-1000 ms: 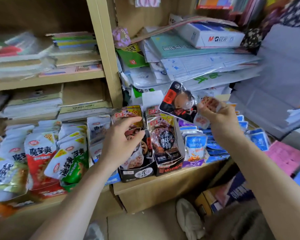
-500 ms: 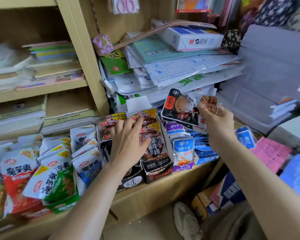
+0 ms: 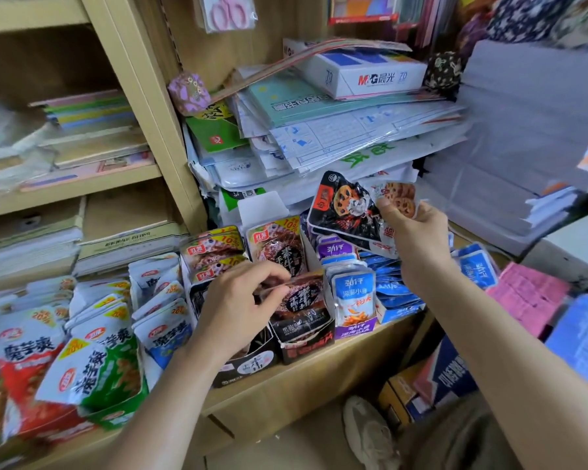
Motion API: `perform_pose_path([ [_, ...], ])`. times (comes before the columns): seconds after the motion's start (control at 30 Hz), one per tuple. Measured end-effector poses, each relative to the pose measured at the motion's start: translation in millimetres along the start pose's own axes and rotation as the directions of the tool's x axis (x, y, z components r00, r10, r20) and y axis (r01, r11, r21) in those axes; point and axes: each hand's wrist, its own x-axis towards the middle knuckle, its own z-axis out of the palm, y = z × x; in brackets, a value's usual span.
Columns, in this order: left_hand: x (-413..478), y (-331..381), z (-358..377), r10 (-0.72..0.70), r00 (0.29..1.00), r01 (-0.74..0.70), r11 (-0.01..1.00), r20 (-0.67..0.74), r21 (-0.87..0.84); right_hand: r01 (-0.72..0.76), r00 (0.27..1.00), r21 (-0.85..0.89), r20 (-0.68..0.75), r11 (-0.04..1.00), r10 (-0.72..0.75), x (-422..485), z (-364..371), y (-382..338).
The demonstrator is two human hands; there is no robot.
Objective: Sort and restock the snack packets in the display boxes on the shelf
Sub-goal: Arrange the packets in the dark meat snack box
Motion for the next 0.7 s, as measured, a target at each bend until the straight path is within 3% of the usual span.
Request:
perform_pose_path([
  [0.23, 3, 1, 2, 0.026, 0.987, -0.023, 1.000, -0.159, 0.018, 0.002, 1.000, -0.007, -0.005, 1.000, -0.002, -1, -3, -2],
  [0.37, 4, 4, -1, -0.070, 0.940, 0.074, 0.997, -0.333, -0.001, -0.004, 1.000, 0.005, -0.015, 1.000, 0.004, 1, -6, -2],
  [0.53, 11, -9, -24, -0.318, 0.761, 0.262, 0.948, -0.565, -0.180, 0.002, 0.999, 0.031, -0.032, 1.000, -0.001, 3, -10, 0],
  [0.7, 5, -36, -44, -0.451, 0.593, 0.309, 0.893, -0.667, -0.329, 0.027, 1.000, -0.026, -0.009, 0.999, -0.027, 3, -7, 2],
])
